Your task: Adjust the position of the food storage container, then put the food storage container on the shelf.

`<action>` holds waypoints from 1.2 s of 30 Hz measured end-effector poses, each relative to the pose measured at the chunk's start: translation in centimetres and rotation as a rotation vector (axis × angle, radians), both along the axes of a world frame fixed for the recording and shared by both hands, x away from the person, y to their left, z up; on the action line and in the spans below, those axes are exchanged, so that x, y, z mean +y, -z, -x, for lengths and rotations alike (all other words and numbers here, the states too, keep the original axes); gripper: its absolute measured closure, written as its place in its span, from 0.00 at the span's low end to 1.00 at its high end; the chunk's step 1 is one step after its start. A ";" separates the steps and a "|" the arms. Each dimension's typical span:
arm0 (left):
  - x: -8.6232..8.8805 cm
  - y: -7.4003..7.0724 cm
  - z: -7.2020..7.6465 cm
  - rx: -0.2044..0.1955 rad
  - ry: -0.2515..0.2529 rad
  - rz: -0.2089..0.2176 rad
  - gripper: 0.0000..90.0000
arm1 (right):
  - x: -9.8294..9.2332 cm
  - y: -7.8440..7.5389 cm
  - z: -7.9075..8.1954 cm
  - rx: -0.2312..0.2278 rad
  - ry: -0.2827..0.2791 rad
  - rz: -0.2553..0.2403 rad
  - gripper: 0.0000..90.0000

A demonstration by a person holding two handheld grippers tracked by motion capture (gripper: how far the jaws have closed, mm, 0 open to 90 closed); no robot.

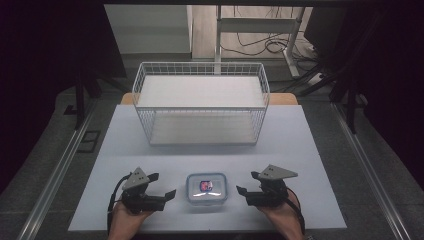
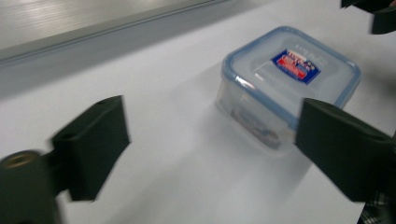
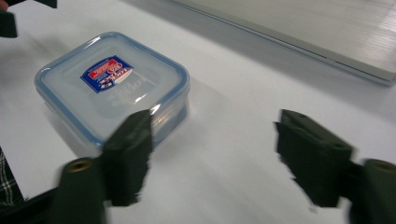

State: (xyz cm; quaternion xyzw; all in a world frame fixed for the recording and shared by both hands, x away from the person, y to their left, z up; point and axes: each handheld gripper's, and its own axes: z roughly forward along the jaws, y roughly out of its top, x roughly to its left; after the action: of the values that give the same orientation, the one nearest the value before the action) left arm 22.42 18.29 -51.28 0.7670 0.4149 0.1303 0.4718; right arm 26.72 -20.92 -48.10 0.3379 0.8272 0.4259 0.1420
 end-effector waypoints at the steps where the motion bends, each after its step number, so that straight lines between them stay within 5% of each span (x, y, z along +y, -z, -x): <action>1: 0.0 0.0 0.2 0.003 -0.006 -0.007 0.05 | -0.2 0.2 0.3 -0.008 0.001 -0.011 0.19; 5: 0.0 0.4 0.9 0.007 -0.017 -0.047 0.00 | -0.6 0.7 1.2 -0.020 -0.003 -0.020 0.08; 12: 0.0 1.5 1.0 -0.004 -0.006 -0.146 0.03 | -0.5 1.7 1.5 -0.014 -0.034 0.036 0.04; 17: 0.0 1.5 0.9 -0.013 0.001 -0.096 0.02 | -0.5 1.6 1.4 -0.026 -0.026 0.035 0.03; 25: -0.7 0.9 0.1 0.040 0.018 -0.064 0.00 | 0.4 1.3 1.2 -0.004 -0.033 0.015 0.02; 28: -1.2 0.5 -0.3 0.056 0.055 -0.018 0.00 | 1.0 0.9 1.1 -0.009 -0.047 0.014 0.00; 36: -3.9 -0.2 -2.4 0.086 0.125 -0.024 0.02 | 3.0 0.3 0.0 0.049 -0.064 -0.015 0.00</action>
State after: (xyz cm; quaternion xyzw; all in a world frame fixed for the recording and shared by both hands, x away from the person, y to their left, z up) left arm 24.86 14.43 -51.04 0.8018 0.3847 0.0725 0.4515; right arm 26.76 -17.91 -48.38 0.3225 0.8377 0.4279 0.1056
